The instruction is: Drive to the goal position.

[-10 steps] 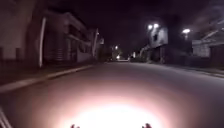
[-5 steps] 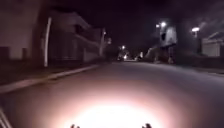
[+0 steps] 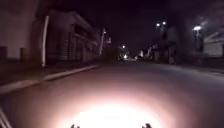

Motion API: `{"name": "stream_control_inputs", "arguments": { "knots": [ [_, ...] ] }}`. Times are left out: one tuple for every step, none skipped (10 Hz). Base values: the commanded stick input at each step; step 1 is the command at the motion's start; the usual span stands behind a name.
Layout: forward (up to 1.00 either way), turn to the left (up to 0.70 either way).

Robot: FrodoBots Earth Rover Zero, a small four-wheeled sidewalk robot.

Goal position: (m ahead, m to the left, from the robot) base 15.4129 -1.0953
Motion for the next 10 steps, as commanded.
{"name": "stream_control_inputs", "arguments": {
  "knots": [
    [0.5, 0.0],
    [0.5, 0.0],
    [0.5, 0.0],
    [0.5, 0.0],
    [0.5, 0.0],
    [0.5, 0.0],
    [0.5, 0.0],
    [0.5, 0.0],
    [0.5, 0.0],
    [0.5, 0.0]
  ]
}}
